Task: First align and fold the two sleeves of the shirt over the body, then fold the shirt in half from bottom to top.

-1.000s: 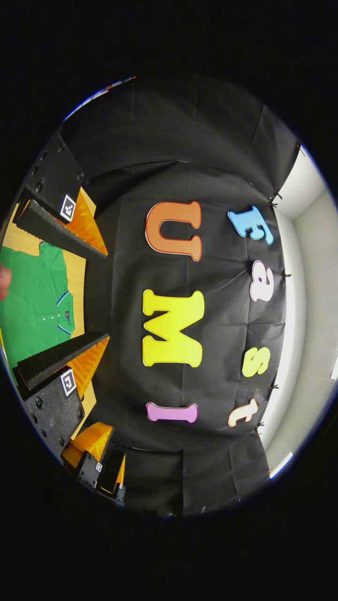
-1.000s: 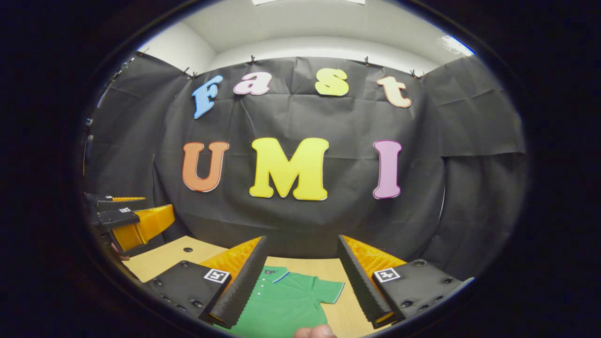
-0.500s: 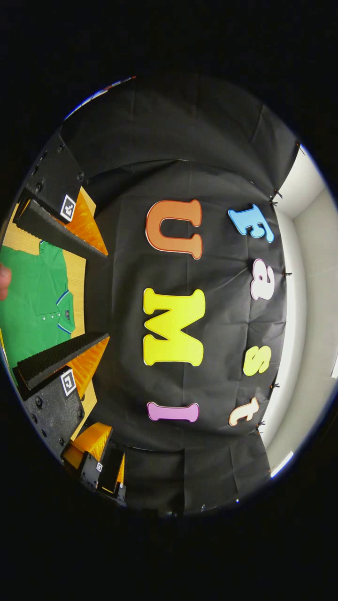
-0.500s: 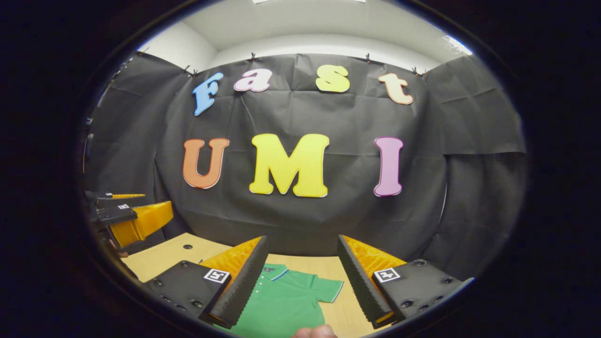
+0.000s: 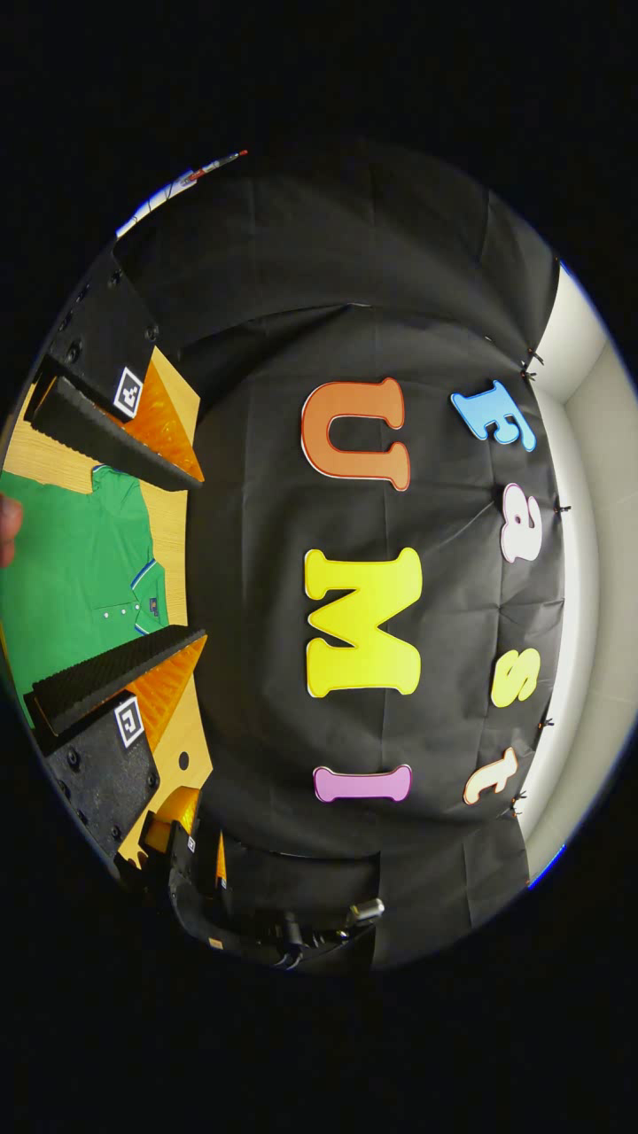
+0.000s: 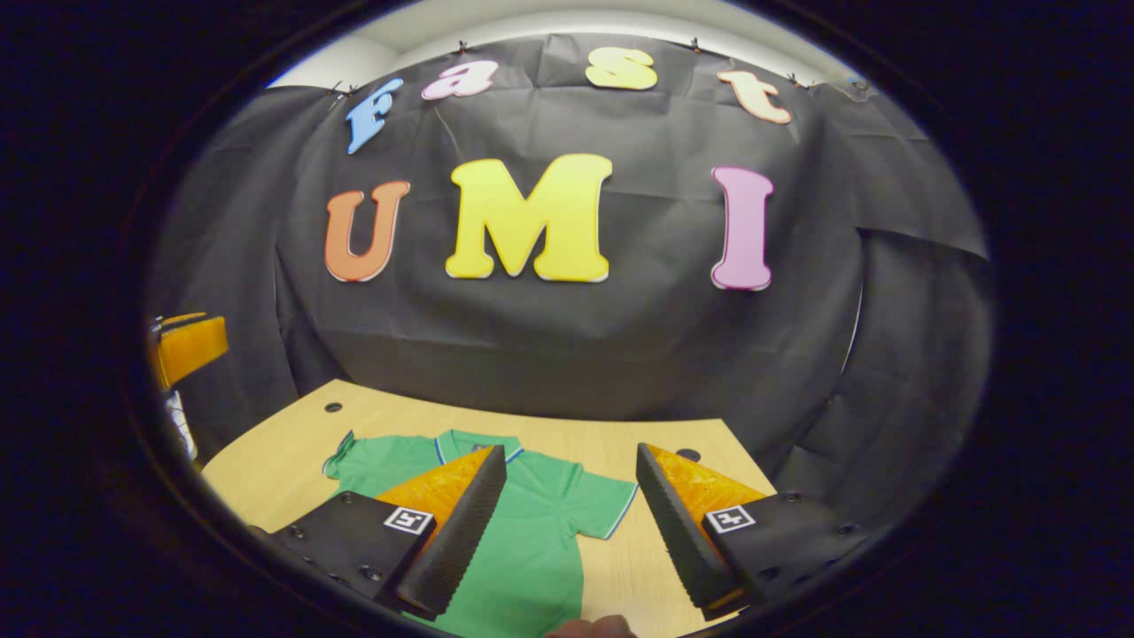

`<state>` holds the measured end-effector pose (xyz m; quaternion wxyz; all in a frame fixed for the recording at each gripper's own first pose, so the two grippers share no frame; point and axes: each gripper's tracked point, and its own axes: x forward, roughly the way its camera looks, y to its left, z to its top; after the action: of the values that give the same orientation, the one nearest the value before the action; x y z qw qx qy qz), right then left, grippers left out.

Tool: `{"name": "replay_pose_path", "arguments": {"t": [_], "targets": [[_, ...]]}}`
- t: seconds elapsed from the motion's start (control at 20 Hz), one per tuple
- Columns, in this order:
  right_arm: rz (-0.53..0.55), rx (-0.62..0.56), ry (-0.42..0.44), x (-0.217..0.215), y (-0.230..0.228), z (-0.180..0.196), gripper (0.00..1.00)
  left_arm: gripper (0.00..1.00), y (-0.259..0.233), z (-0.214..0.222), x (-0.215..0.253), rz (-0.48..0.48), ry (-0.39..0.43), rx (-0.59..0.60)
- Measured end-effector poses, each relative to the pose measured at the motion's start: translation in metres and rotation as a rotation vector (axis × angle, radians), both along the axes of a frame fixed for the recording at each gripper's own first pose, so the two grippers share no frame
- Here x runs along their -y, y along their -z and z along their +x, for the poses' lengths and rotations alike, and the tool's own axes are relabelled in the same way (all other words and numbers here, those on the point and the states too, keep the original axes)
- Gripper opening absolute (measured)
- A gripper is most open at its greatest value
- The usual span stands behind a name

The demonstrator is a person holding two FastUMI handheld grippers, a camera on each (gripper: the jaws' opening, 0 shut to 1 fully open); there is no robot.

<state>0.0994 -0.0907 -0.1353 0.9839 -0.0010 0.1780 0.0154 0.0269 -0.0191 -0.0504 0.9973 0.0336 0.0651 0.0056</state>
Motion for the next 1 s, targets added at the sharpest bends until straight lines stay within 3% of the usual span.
{"name": "replay_pose_path", "arguments": {"t": [0.25,0.55,1.0], "targets": [[-0.021,-0.15,-0.002,0.034,0.068,0.055,0.95,0.98,0.008,0.004,-0.007,0.02,-0.043,-0.039],[-0.08,-0.243,-0.03,0.045,0.144,0.118,0.95,0.98,0.015,-0.001,-0.023,0.06,-0.117,-0.081],[-0.055,-0.392,0.036,0.071,0.238,0.161,0.95,0.99,0.033,-0.017,-0.034,0.109,-0.192,-0.147]]}}
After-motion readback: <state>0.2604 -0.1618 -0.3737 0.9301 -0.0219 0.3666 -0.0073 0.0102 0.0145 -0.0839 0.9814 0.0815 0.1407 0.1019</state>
